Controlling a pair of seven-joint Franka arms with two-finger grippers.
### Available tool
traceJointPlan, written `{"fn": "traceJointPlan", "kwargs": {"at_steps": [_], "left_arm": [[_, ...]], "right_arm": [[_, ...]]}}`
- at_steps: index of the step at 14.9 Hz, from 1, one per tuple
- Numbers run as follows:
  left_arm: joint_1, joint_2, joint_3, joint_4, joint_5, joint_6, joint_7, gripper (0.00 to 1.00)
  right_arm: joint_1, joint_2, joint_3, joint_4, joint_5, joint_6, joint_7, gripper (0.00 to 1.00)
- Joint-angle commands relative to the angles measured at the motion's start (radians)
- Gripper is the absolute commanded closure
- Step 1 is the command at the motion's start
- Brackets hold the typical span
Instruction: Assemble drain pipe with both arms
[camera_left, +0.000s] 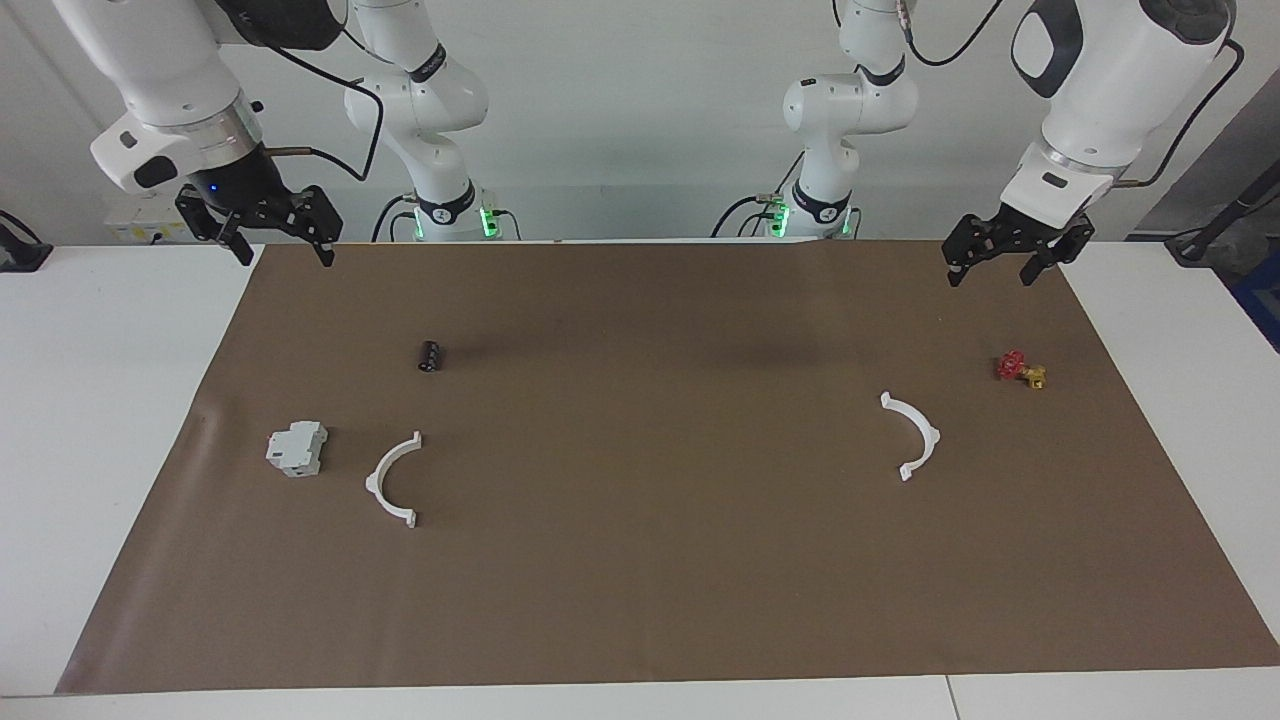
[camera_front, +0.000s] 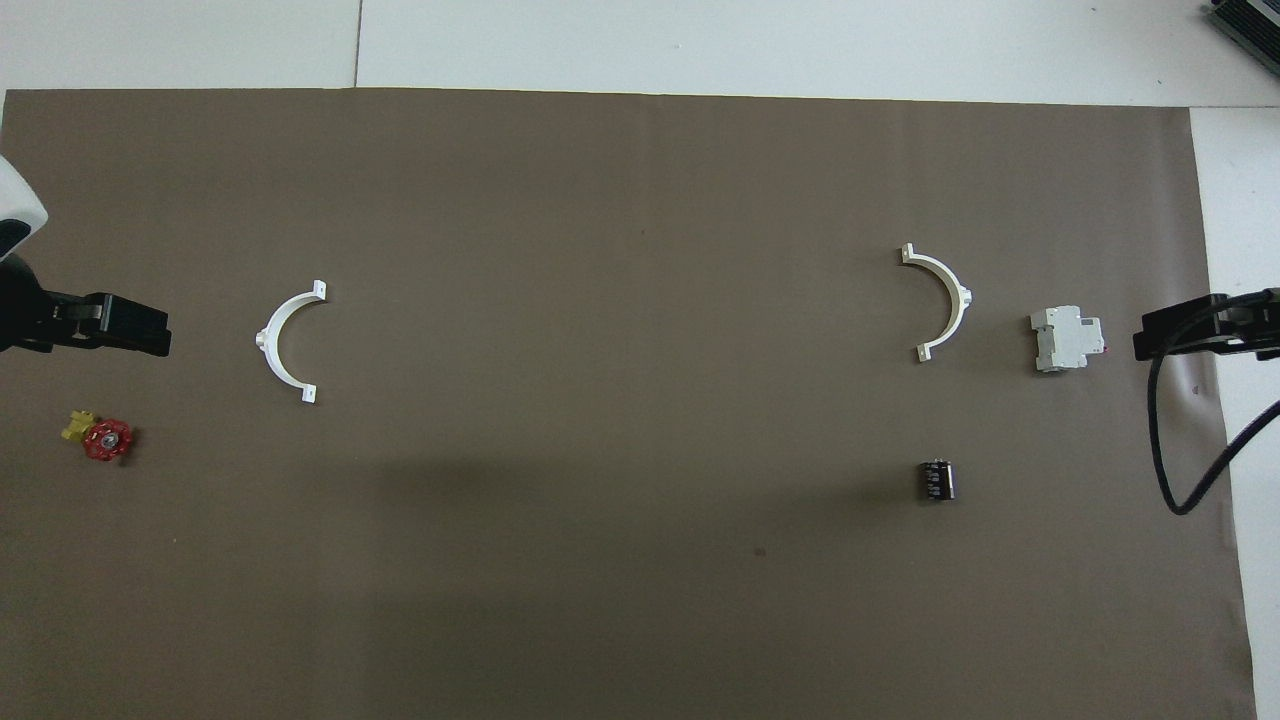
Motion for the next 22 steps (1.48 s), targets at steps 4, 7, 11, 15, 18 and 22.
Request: {"fn": "traceJointPlan", "kwargs": {"at_steps": [4, 7, 11, 15, 18, 22], "left_arm": [[-0.006, -0.022, 0.005, -0.027, -0.011, 0.016, 0.003, 0.00], [0.002, -0.023, 0.005, -0.027, -0.011, 0.016, 0.015, 0.00], [-0.006, -0.023, 0.005, -0.028, -0.011, 0.027, 0.009, 0.00], [-0.006, -0.023, 0.005, -0.031, -0.011, 0.029, 0.004, 0.00], [-0.006, -0.025, 0.005, -0.033, -0.011, 0.033, 0.001, 0.00], [-0.006, -0.026, 0.005, -0.038, -0.011, 0.033, 0.003, 0.00]], "right_arm": [[-0.001, -0.024, 0.006, -0.025, -0.004, 0.018, -0.013, 0.00], [0.000, -0.024, 0.007, -0.023, -0.004, 0.028, -0.021, 0.00], [-0.001, -0.025, 0.006, -0.152, 0.021, 0.233, -0.099, 0.00], [-0.005, 0.155, 0.006, -0.194, 0.085, 0.443, -0.201, 0.00], [-0.009, 0.304, 0.006, -0.195, 0.145, 0.637, -0.366, 0.00], [-0.012, 0.415, 0.007, -0.210, 0.205, 0.741, -0.498, 0.00]]}}
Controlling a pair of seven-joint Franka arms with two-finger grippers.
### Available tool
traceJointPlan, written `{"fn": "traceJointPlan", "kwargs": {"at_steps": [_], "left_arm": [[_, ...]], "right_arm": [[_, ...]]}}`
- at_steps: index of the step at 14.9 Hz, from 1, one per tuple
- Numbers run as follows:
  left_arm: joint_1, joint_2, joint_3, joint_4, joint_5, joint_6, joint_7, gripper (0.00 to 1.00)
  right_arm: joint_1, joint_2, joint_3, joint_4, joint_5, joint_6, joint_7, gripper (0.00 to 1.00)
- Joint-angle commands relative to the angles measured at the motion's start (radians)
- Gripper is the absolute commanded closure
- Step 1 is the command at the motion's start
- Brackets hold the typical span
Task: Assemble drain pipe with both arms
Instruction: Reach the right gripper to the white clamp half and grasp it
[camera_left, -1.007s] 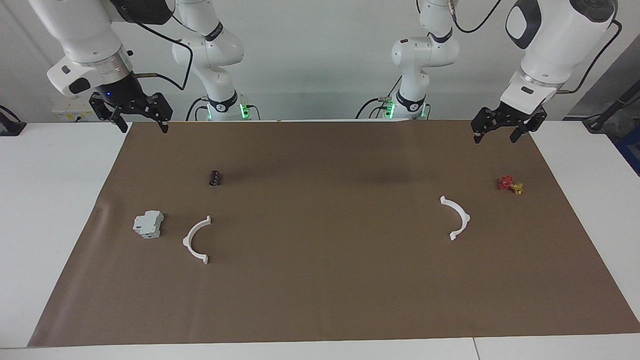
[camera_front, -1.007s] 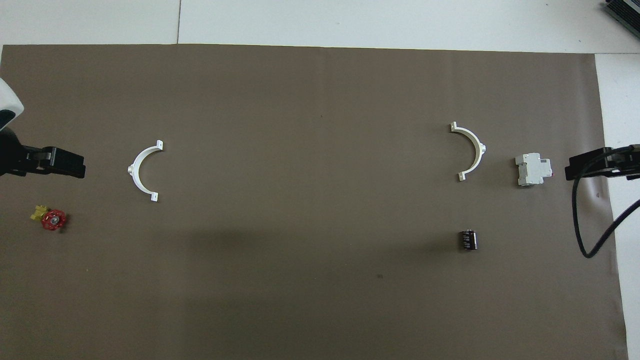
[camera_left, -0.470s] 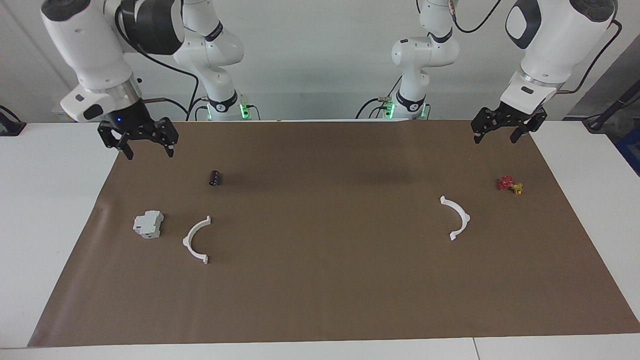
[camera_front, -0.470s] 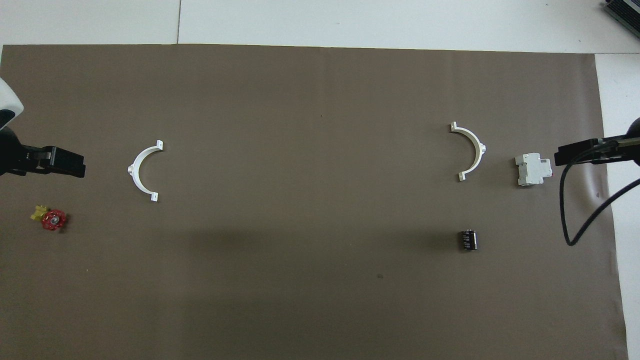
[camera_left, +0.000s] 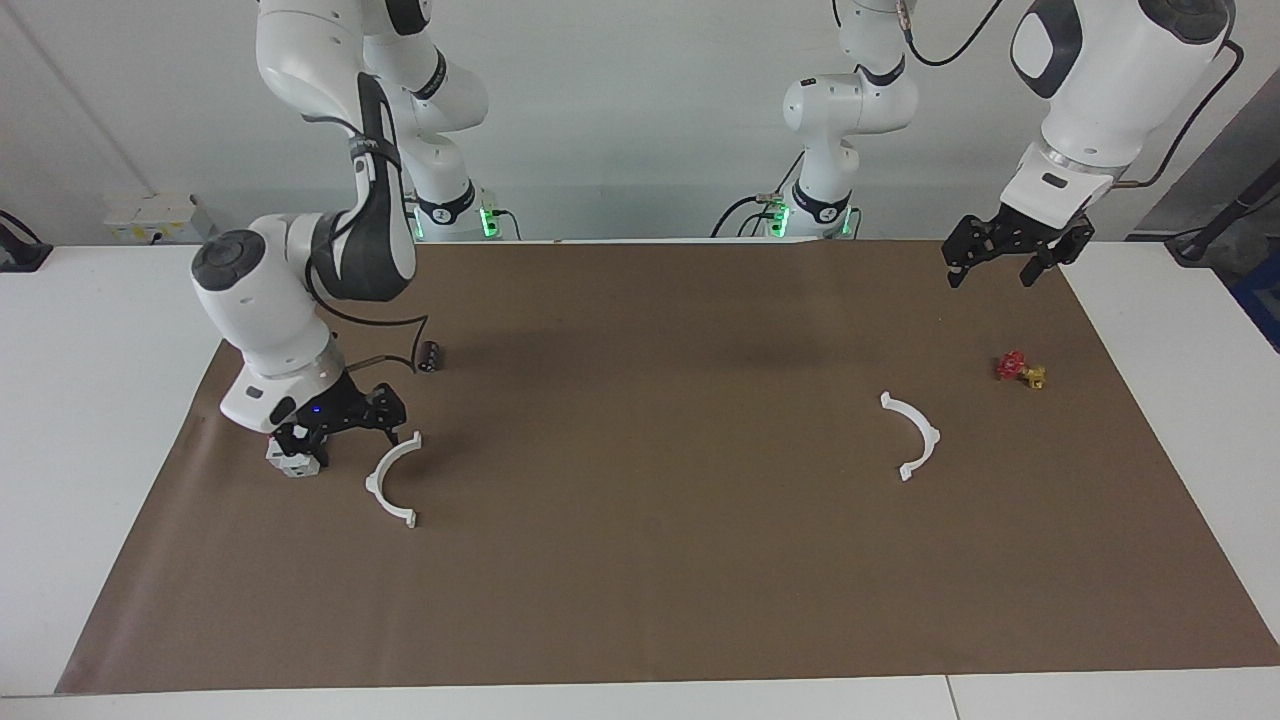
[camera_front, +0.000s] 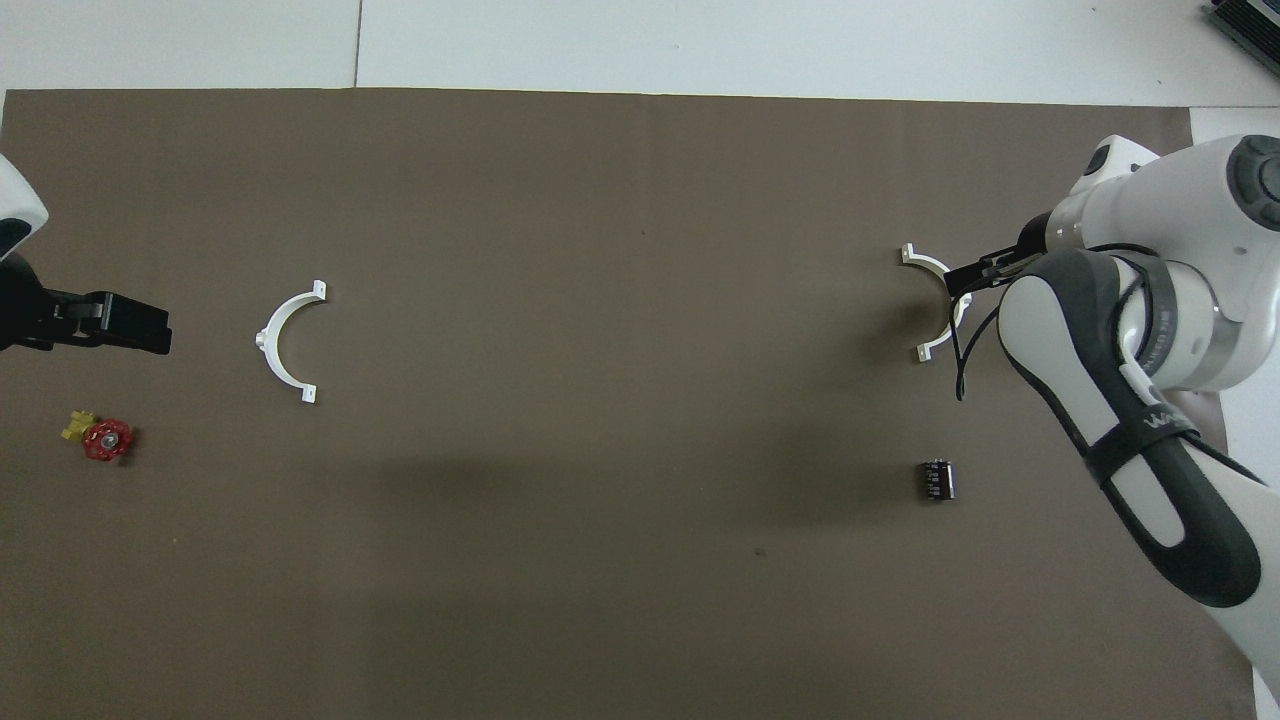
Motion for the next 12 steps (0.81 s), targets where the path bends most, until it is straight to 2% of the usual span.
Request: {"fn": "traceJointPlan", "kwargs": {"at_steps": [1, 3, 5, 9, 12], "left_arm": [[-0.005, -0.026, 0.007, -0.037, -0.011, 0.027, 0.001, 0.00], [-0.007, -0.028, 0.007, -0.039, -0.012, 0.027, 0.001, 0.00], [-0.007, -0.028, 0.005, -0.039, -0.011, 0.032, 0.001, 0.00], [-0.007, -0.028, 0.005, -0.040, -0.011, 0.033, 0.001, 0.00], [-0.007, -0.028, 0.005, -0.040, -0.012, 0.035, 0.000, 0.00]], "right_arm": [[-0.019, 0.051, 0.003, 0.003, 0.058, 0.032, -0.134, 0.00], [-0.026, 0.086, 0.002, -0.015, 0.133, 0.099, -0.177, 0.00], [-0.024, 0.093, 0.002, -0.054, 0.140, 0.164, -0.197, 0.03], [-0.036, 0.091, 0.002, -0.075, 0.141, 0.166, -0.242, 0.22], [-0.041, 0.086, 0.000, -0.084, 0.141, 0.153, -0.242, 0.24]]}}
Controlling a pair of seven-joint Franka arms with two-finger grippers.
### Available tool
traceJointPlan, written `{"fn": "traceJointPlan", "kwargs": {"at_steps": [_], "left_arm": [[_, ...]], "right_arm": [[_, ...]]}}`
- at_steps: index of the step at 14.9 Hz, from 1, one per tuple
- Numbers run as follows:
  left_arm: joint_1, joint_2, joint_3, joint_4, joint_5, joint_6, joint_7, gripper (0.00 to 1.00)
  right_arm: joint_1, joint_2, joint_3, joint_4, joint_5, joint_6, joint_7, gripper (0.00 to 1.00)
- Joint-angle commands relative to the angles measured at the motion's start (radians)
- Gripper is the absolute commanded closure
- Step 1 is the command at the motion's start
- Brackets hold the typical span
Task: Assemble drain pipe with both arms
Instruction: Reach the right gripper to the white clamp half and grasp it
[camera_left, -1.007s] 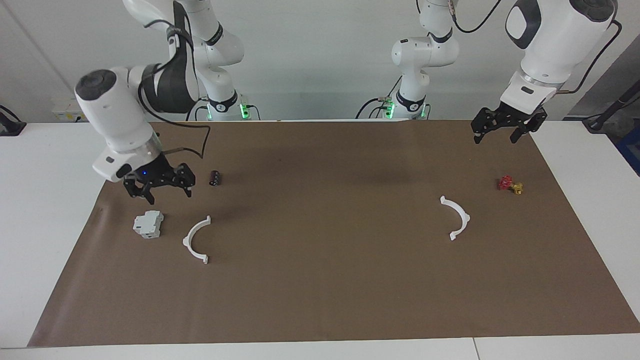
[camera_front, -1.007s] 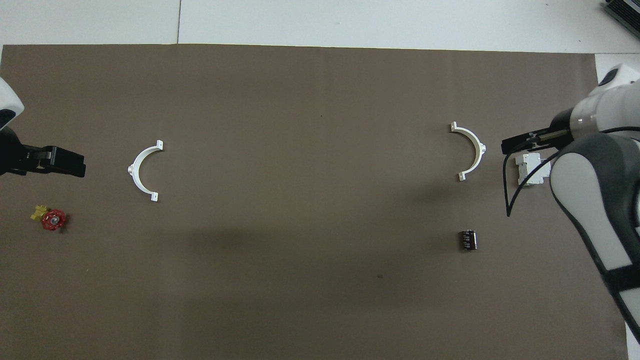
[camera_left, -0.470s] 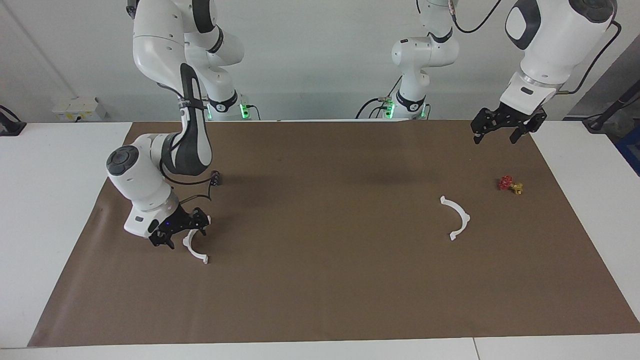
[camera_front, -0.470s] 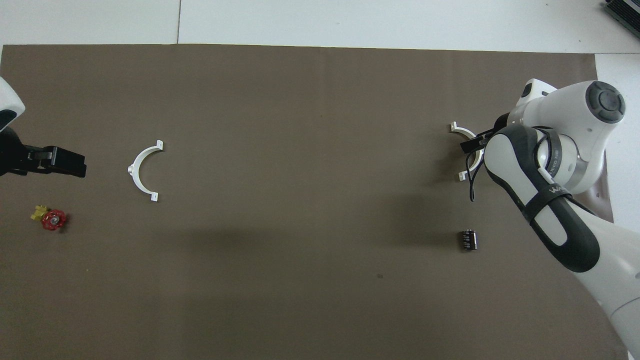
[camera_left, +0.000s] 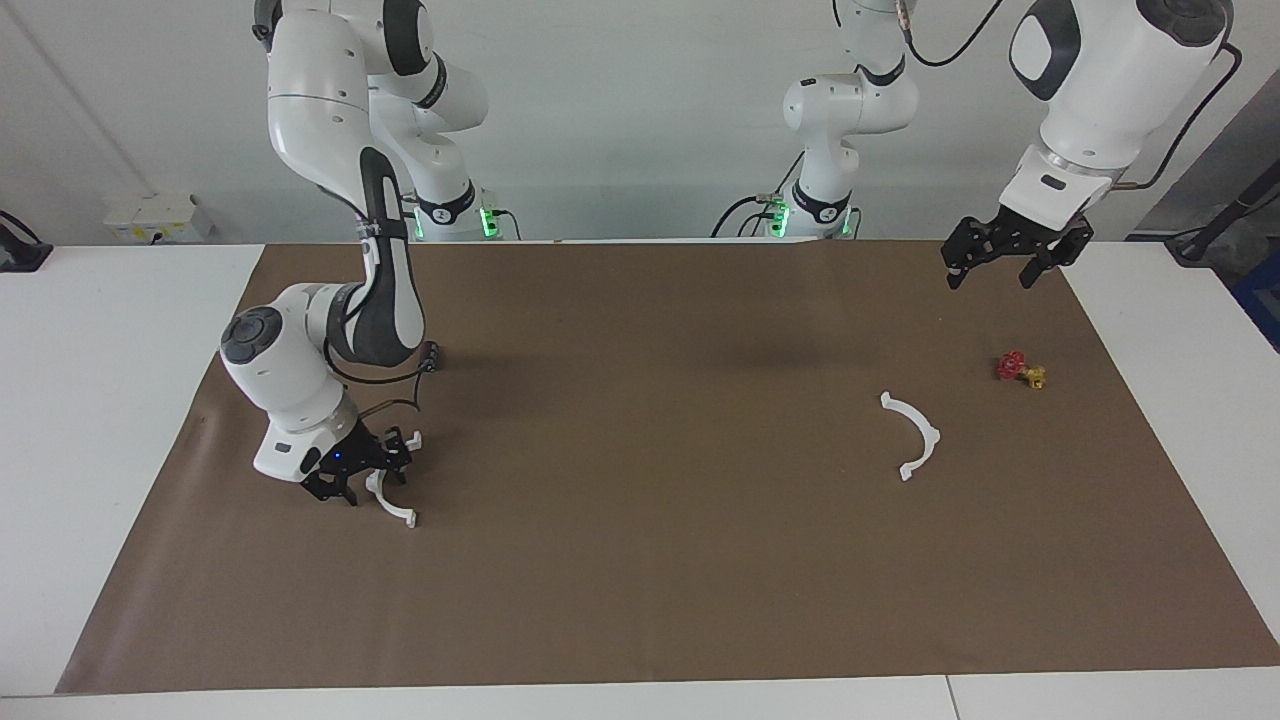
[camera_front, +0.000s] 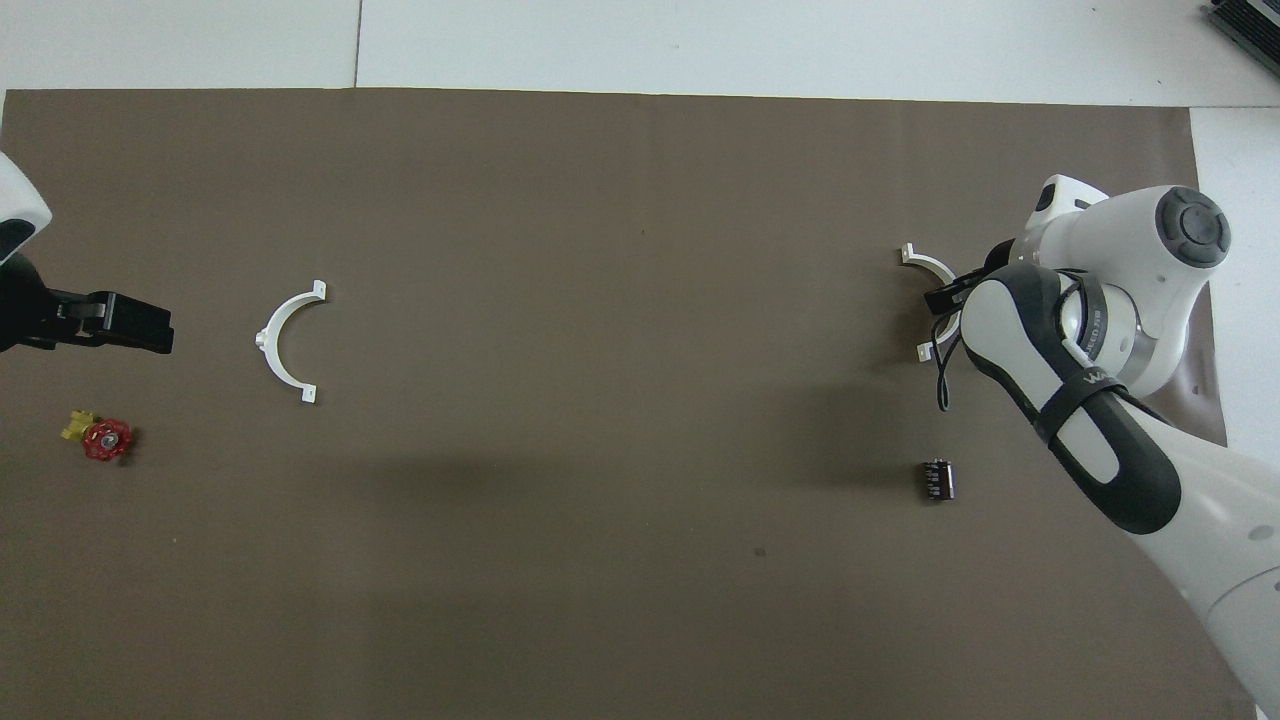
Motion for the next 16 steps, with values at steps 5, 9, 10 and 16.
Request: {"fn": "traceJointPlan", "kwargs": {"at_steps": [5, 9, 10, 16], "left_arm": [[-0.007, -0.028, 0.006, -0.036, -0.012, 0.033, 0.000, 0.00], [-0.008, -0.031, 0.006, -0.045, -0.011, 0.035, 0.000, 0.00], [-0.008, -0.031, 0.006, -0.045, -0.011, 0.035, 0.000, 0.00], [-0.008, -0.031, 0.007, -0.045, -0.011, 0.035, 0.000, 0.00]], "right_arm": [[-0.016, -0.021, 0.007, -0.030, 0.035, 0.000, -0.029, 1.00], [0.001, -0.032, 0.004, -0.002, 0.020, -0.038, 0.092, 1.00], [0.010, -0.038, 0.004, 0.016, 0.018, -0.072, 0.149, 1.00], [0.221, -0.087, 0.001, 0.073, -0.127, -0.211, 0.684, 1.00]]}}
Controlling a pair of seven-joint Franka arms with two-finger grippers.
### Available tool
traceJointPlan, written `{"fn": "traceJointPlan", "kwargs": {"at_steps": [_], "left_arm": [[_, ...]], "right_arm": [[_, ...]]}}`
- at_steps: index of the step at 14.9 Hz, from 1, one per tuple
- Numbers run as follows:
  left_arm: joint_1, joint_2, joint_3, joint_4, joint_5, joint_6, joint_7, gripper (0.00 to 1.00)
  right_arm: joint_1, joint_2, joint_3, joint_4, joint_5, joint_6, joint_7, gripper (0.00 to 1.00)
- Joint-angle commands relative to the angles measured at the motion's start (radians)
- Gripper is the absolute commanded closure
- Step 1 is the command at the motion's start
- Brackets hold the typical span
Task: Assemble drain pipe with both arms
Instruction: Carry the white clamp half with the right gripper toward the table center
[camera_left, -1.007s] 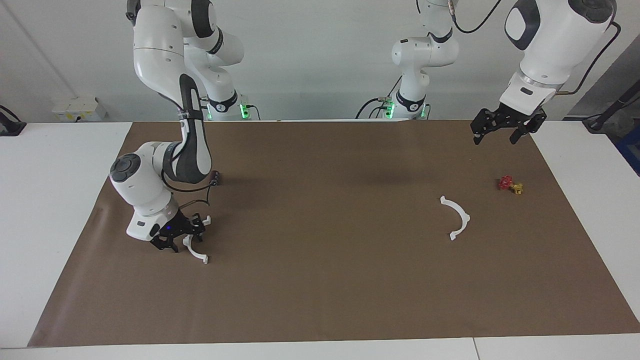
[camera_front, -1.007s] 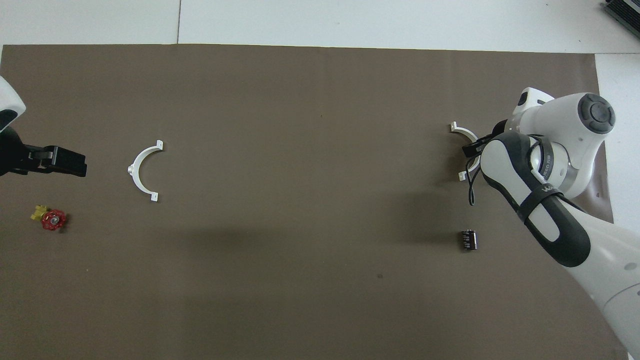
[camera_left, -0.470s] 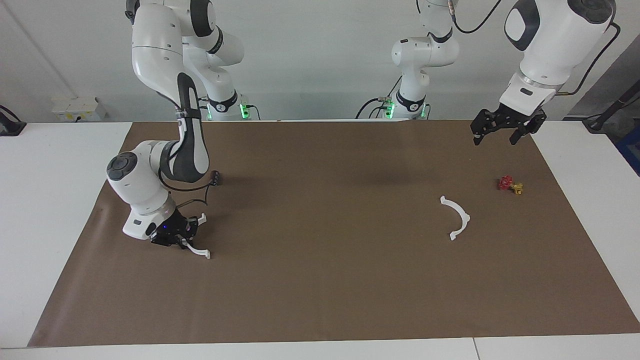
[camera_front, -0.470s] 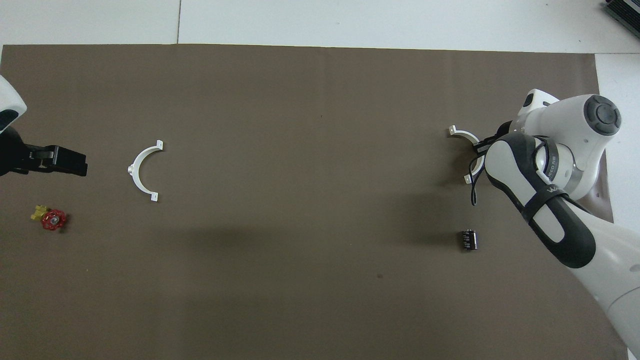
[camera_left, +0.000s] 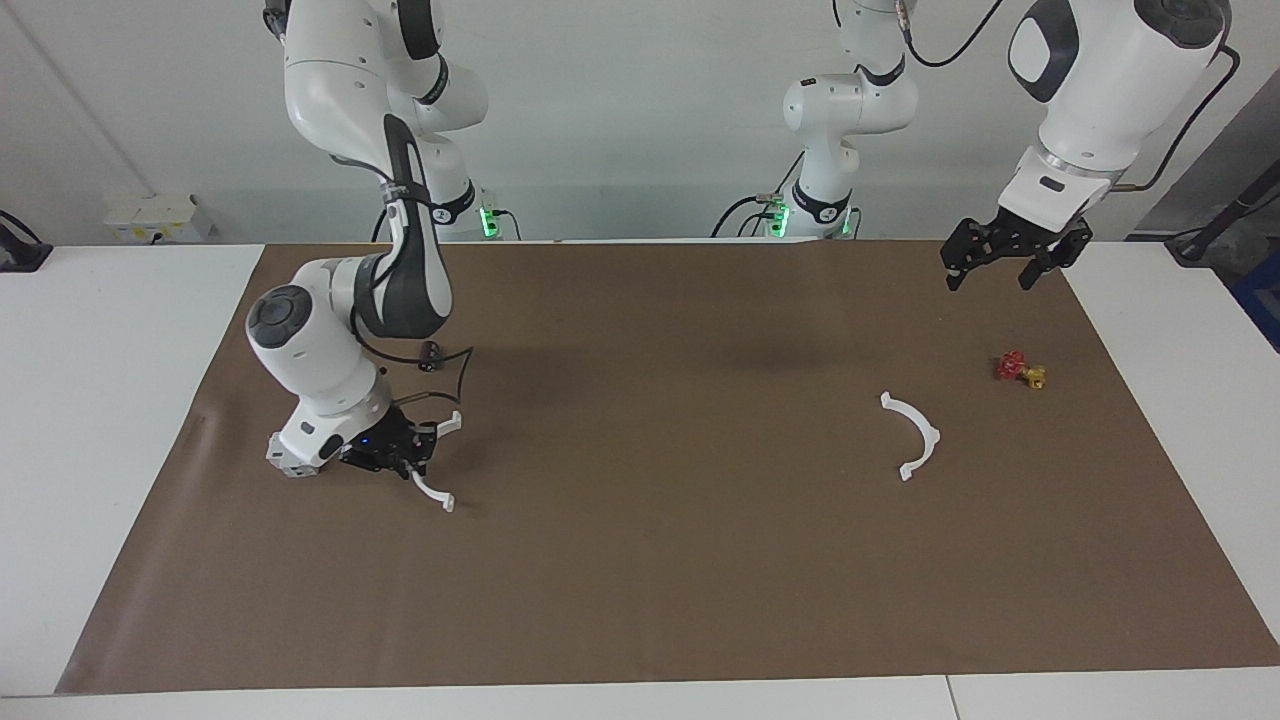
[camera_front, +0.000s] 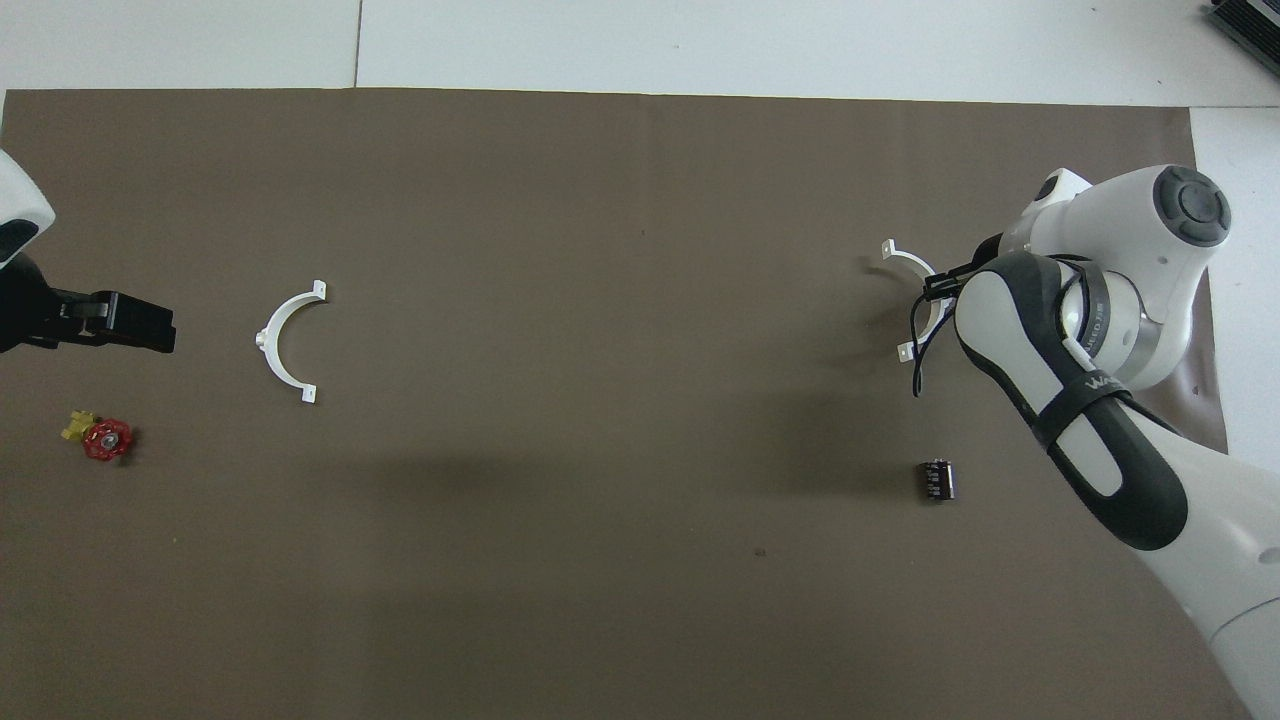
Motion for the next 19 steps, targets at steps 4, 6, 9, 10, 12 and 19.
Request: {"fn": "traceJointPlan", "kwargs": {"at_steps": [4, 6, 9, 10, 12, 19], "left_arm": [[-0.008, -0.030, 0.007, -0.040, -0.011, 0.027, 0.000, 0.00], [-0.008, -0.030, 0.007, -0.040, -0.011, 0.027, 0.000, 0.00], [-0.008, -0.030, 0.007, -0.040, -0.011, 0.030, 0.000, 0.00], [-0.008, -0.030, 0.007, -0.041, -0.011, 0.035, 0.000, 0.00], [-0.008, -0.032, 0.006, -0.047, -0.012, 0.036, 0.000, 0.00], [-0.008, -0.033, 0.007, -0.058, -0.011, 0.047, 0.000, 0.00]], "right_arm": [[0.206, -0.028, 0.007, -0.020, -0.066, -0.019, 0.255, 1.00], [0.281, -0.013, 0.005, -0.020, -0.066, 0.003, 0.282, 1.00], [0.359, 0.018, 0.005, -0.020, -0.077, 0.047, 0.371, 1.00], [0.378, 0.027, 0.005, -0.022, -0.086, 0.062, 0.386, 1.00], [0.412, 0.041, 0.005, -0.022, -0.106, 0.078, 0.450, 1.00], [0.455, 0.061, 0.005, -0.046, -0.117, 0.132, 0.518, 1.00]]}}
